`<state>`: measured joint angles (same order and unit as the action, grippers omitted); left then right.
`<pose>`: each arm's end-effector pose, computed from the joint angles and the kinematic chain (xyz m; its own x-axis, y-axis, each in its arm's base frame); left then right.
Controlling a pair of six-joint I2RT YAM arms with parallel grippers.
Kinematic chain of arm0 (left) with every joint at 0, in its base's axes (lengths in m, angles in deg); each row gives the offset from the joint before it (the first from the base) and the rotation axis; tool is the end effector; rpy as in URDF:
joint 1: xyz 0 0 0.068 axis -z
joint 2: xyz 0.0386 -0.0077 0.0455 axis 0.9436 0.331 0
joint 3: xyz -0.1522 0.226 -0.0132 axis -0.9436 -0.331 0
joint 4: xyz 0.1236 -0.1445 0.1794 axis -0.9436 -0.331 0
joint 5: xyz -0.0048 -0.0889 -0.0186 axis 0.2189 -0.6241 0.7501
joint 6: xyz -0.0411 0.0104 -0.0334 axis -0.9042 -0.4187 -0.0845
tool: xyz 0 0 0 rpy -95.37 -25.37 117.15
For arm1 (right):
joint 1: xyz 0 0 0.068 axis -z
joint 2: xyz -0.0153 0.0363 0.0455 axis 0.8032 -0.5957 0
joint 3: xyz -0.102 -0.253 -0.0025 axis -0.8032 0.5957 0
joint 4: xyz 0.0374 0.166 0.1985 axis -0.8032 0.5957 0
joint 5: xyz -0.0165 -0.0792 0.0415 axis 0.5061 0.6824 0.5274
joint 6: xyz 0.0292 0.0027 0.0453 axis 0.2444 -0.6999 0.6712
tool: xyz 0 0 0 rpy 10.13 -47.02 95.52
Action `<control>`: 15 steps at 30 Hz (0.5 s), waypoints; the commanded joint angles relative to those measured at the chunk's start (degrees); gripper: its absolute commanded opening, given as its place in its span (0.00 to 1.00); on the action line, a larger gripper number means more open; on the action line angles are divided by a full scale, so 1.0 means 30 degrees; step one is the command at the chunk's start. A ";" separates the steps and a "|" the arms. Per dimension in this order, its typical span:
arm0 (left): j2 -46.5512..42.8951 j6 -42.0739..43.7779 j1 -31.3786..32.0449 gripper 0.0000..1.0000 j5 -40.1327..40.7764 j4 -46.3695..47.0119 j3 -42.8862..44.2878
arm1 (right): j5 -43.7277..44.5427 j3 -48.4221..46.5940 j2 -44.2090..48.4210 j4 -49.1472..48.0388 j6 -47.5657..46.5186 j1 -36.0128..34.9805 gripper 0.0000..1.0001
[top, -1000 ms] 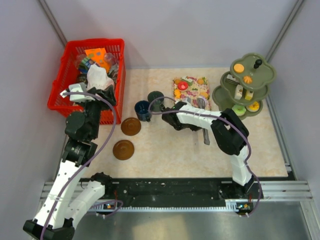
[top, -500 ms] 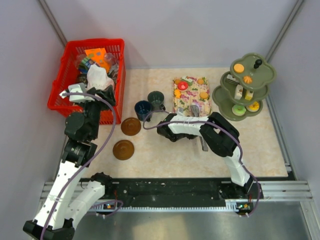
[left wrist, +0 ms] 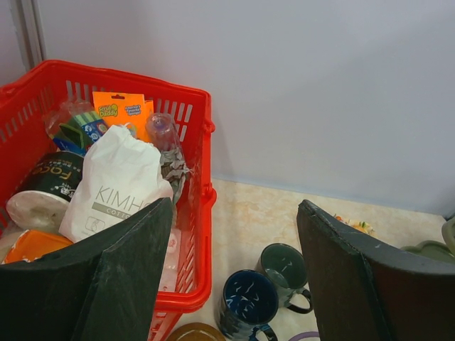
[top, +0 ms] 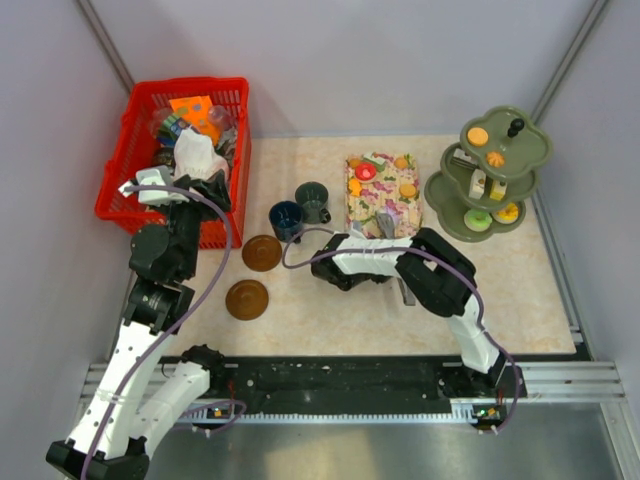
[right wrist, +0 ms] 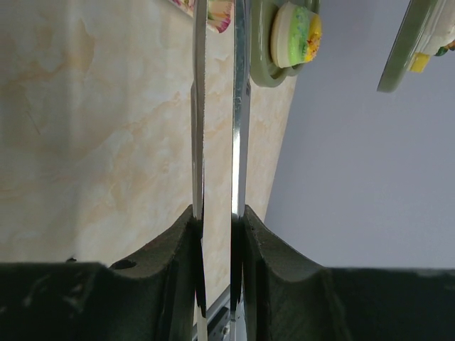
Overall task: Serve the afternoon tea
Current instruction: Adjust the dessert on the tray.
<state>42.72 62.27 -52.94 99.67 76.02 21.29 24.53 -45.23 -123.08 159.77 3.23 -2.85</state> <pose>0.1491 -0.0368 0.4095 0.2083 -0.2758 -0.9384 0.0647 0.9612 -0.2682 0.2202 0.2732 0.1442 -0.7647 -0.6249 -0.1571 -0.1575 0.4177 -0.8948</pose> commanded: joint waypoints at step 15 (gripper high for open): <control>-0.0336 0.0231 0.0035 0.76 0.0129 0.1012 -0.0033 | 0.0165 -0.0193 0.0534 -0.0133 -0.0873 -0.1362 0.35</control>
<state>42.69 62.29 -52.94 99.69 76.02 21.29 24.24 -45.23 -123.08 159.55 1.26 -5.72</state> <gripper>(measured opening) 0.762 0.344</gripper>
